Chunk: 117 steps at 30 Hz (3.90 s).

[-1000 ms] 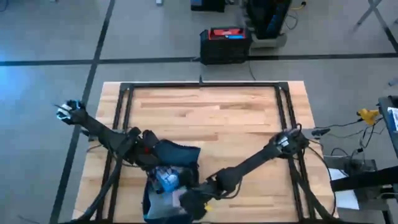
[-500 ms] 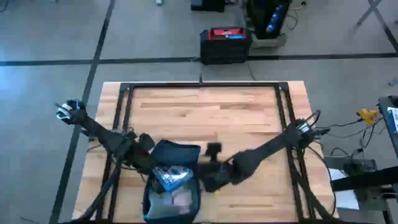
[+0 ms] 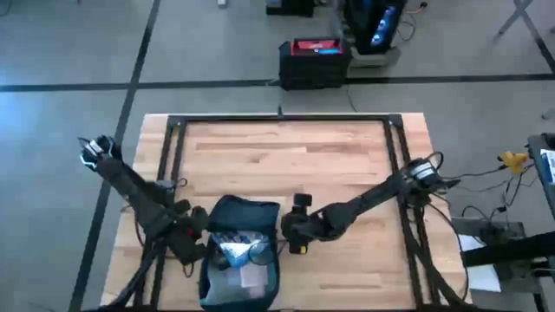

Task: Unpack backpack
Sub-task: Close the dark blue backpack

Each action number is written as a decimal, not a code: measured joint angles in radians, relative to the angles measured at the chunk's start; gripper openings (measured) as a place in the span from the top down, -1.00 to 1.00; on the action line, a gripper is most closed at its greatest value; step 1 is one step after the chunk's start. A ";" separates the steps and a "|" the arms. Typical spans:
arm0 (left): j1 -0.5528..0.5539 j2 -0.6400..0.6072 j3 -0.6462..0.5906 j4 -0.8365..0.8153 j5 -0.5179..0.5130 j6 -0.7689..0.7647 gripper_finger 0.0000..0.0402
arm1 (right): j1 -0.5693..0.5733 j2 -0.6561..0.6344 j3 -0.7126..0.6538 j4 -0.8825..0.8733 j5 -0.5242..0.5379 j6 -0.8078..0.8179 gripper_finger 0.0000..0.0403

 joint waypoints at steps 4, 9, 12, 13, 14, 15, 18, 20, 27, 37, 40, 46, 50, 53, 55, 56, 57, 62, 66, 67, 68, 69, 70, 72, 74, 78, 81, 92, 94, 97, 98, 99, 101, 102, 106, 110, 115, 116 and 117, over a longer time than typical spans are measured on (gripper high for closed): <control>-0.002 -0.002 -0.103 0.072 -0.102 0.015 1.00 | -0.023 0.010 -0.003 0.091 -0.003 -0.099 0.94; -0.002 -0.001 -0.183 0.132 -0.247 0.054 1.00 | -0.086 0.025 -0.004 0.191 0.034 -0.204 0.90; 0.001 -0.015 -0.186 0.131 -0.343 0.088 1.00 | -0.108 0.018 -0.004 0.247 0.105 -0.315 0.97; 0.002 -0.025 -0.181 0.124 -0.375 0.104 1.00 | -0.115 0.016 -0.003 0.265 0.116 -0.358 0.99; 0.004 -0.034 -0.173 0.115 -0.409 0.121 1.00 | -0.120 0.013 0.003 0.280 0.120 -0.395 0.98; 0.008 -0.045 -0.162 0.113 -0.446 0.138 1.00 | -0.122 0.011 0.013 0.298 0.120 -0.426 0.98; 0.011 -0.091 -0.119 0.111 -0.535 0.202 1.00 | -0.120 0.003 0.066 0.315 0.111 -0.507 0.99; 0.011 -0.118 -0.080 0.112 -0.564 0.253 1.00 | -0.102 0.002 0.102 0.316 0.099 -0.547 1.00; -0.010 -0.163 0.054 0.125 -0.524 0.340 1.00 | 0.002 0.002 0.193 0.314 0.091 -0.653 0.99; -0.142 -0.088 0.105 0.452 -0.324 0.504 1.00 | 0.183 0.002 0.209 0.294 0.068 -0.729 0.99; -0.193 -0.053 0.104 0.531 -0.281 0.492 1.00 | 0.222 0.002 0.209 0.285 0.063 -0.713 0.99; -0.244 0.025 0.104 0.555 -0.276 0.416 1.00 | 0.257 0.005 0.208 0.292 -0.097 -0.575 0.99; -0.233 0.078 0.103 0.555 -0.306 0.415 1.00 | 0.251 0.027 0.199 0.273 -0.034 -0.490 0.99; -0.217 0.089 0.103 0.556 -0.320 0.415 1.00 | 0.252 0.032 0.195 0.169 0.090 -0.486 0.99; -0.217 0.082 0.103 0.557 -0.332 0.415 1.00 | 0.253 0.021 0.195 0.101 0.124 -0.443 0.99; -0.218 0.075 0.103 0.557 -0.341 0.423 1.00 | 0.248 0.016 0.195 0.070 0.124 -0.412 0.99; -0.218 0.067 0.108 0.552 -0.356 0.436 1.00 | 0.244 0.013 0.195 0.052 0.116 -0.377 0.99; -0.202 0.052 0.117 0.563 -0.479 0.503 1.00 | 0.224 0.015 0.135 0.027 0.077 -0.288 0.99; -0.163 0.086 0.079 0.619 -0.418 0.483 1.00 | 0.204 0.014 0.061 0.029 0.119 -0.207 0.99; -0.158 0.098 0.067 0.632 -0.407 0.480 1.00 | 0.192 0.013 0.042 0.028 0.149 -0.182 0.99; -0.153 0.111 0.062 0.638 -0.397 0.478 1.00 | 0.178 0.012 0.022 0.029 0.170 -0.168 0.99; -0.149 0.124 0.060 0.638 -0.380 0.475 1.00 | 0.163 0.010 0.002 0.031 0.177 -0.162 0.99; -0.148 0.138 0.058 0.639 -0.365 0.468 1.00 | 0.149 0.010 -0.017 0.037 0.180 -0.156 0.99; -0.146 0.159 0.057 0.629 -0.346 0.441 1.00 | 0.119 0.009 -0.062 0.096 0.176 -0.154 0.98; -0.144 0.170 0.057 0.625 -0.332 0.403 1.00 | 0.088 0.006 -0.114 0.200 0.141 -0.182 0.96; -0.144 0.179 0.057 0.609 -0.295 0.290 1.00 | 0.026 -0.006 -0.224 0.480 -0.005 -0.252 0.81; -0.144 0.173 0.057 0.609 -0.282 0.220 1.00 | 0.002 -0.030 -0.299 0.624 -0.037 -0.260 0.60; -0.140 0.136 0.057 0.624 -0.270 0.111 1.00 | -0.033 -0.022 -0.415 0.953 -0.213 -0.285 0.08; -0.139 0.127 0.057 0.633 -0.270 0.091 1.00 | -0.050 -0.007 -0.415 0.960 -0.210 -0.296 0.12; -0.139 0.099 0.057 0.664 -0.271 0.083 1.00 | -0.068 0.001 -0.401 0.973 -0.221 -0.310 0.23; -0.139 0.083 0.057 0.666 -0.271 0.083 1.00 | -0.073 0.000 -0.399 0.975 -0.225 -0.317 0.27; -0.138 0.068 0.060 0.663 -0.272 0.086 1.00 | -0.077 0.000 -0.395 0.978 -0.237 -0.329 0.31; -0.138 0.038 0.073 0.663 -0.272 0.116 1.00 | -0.082 0.001 -0.391 0.974 -0.260 -0.339 0.39; -0.136 0.018 0.077 0.656 -0.273 0.143 1.00 | -0.086 0.001 -0.387 0.972 -0.274 -0.340 0.43; -0.101 -0.078 0.088 0.642 -0.321 0.278 1.00 | -0.086 0.008 -0.373 0.975 -0.339 -0.349 0.56; 0.032 -0.151 0.074 0.579 -0.239 0.360 1.00 | -0.087 0.042 -0.350 0.972 -0.339 -0.346 0.63; 0.319 -0.154 0.057 0.527 -0.006 0.504 1.00 | -0.095 0.094 -0.315 0.971 -0.317 -0.349 0.64; 0.376 -0.147 0.057 0.529 0.039 0.552 1.00 | -0.097 0.098 -0.313 0.971 -0.317 -0.352 0.64; 0.432 -0.138 0.058 0.528 0.075 0.594 1.00 | -0.099 0.098 -0.313 0.969 -0.315 -0.353 0.64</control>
